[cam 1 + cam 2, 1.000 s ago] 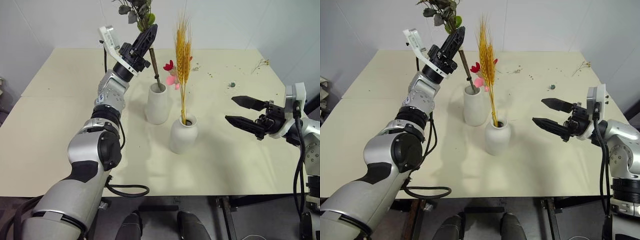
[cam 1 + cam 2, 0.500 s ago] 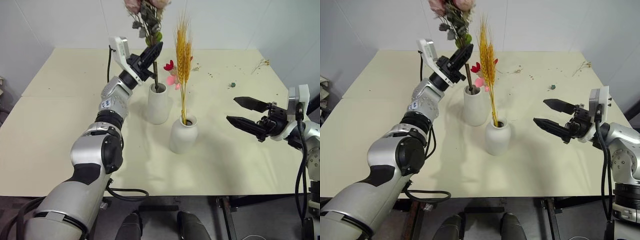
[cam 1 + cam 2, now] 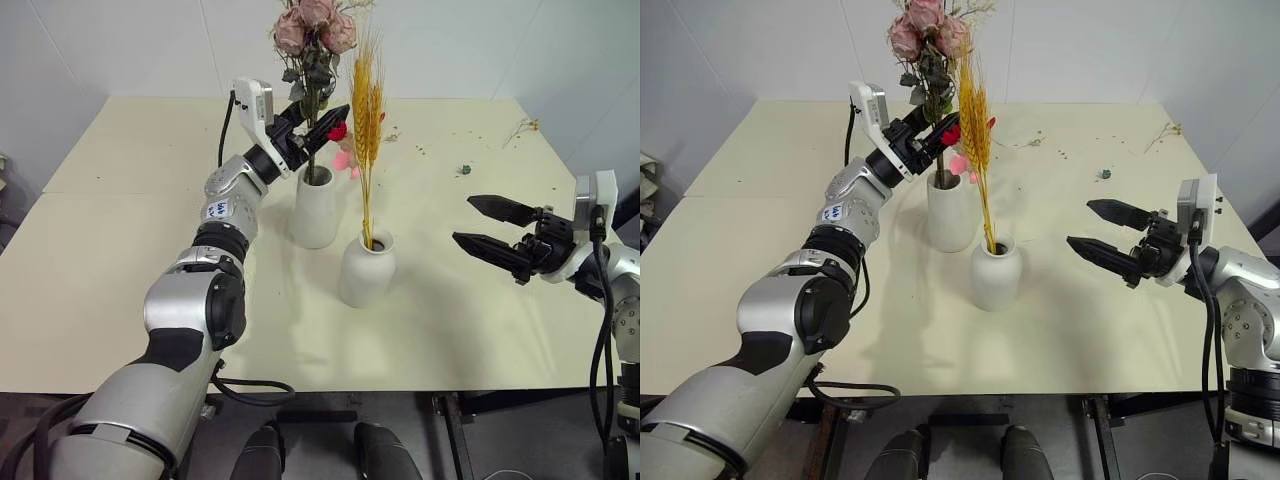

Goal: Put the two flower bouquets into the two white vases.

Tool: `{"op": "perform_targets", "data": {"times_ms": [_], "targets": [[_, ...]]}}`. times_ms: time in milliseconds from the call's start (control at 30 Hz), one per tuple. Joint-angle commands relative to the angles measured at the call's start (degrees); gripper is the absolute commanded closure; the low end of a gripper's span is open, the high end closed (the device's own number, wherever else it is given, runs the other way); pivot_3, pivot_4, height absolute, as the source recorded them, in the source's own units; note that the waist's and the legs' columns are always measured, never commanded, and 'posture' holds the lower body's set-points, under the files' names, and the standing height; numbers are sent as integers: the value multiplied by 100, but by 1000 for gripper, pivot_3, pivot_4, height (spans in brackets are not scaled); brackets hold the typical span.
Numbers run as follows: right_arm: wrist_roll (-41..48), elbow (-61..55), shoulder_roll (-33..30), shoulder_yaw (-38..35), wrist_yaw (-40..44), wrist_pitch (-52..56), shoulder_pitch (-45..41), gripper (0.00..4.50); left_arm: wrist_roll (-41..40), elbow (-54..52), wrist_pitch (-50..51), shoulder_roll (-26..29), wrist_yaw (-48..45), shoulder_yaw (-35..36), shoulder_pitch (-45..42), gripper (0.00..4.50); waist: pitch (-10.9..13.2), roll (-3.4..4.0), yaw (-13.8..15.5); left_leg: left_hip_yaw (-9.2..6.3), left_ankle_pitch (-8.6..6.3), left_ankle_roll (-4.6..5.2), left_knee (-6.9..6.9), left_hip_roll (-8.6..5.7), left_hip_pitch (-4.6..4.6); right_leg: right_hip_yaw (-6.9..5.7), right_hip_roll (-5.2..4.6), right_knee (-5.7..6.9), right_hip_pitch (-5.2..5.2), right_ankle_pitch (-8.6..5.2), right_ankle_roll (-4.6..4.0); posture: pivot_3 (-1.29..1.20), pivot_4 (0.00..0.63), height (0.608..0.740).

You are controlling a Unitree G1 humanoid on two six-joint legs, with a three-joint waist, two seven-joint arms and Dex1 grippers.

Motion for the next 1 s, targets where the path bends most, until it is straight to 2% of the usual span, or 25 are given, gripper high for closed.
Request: {"op": "perform_targets", "data": {"times_ms": [33,133,400,600,800,1000], "targets": [[46,-62,-148,-193,30,-31,-94,0,267,-322,-151,257,-397,-304,108,15,0,1,-3,0,0,0,0,0,1,0,0,1,0,0,0,0,150,740],[31,-25,-160,-192,41,-41,-112,0,345,-443,-198,381,-714,-475,231,15,0,0,7,0,0,0,0,0,2,0,0,3,0,0,0,0,150,740],[9,-20,-129,-166,8,-20,-149,0,541,-673,-159,607,-853,-766,421,15,0,0,26,0,0,0,2,0,0,0,-1,3,1,0,0,0,150,740],[11,-64,-243,-249,21,35,-20,0,856,-1033,-27,1306,-1007,-1100,619,15,0,1,-18,0,0,1,2,3,2,2,2,12,-3,0,-1,0,150,740],[-40,28,-516,-278,190,37,85,0,823,-1156,14,2008,-1155,-1045,760,15,-1,2,-2,0,0,1,2,2,3,2,1,13,-2,-1,-2,0,150,740],[-85,114,-974,-292,527,99,204,0,499,-1409,275,2688,-2747,-1025,1115,15,0,2,-3,0,0,1,2,3,2,1,1,12,-2,-3,-5,0,150,740]]}}
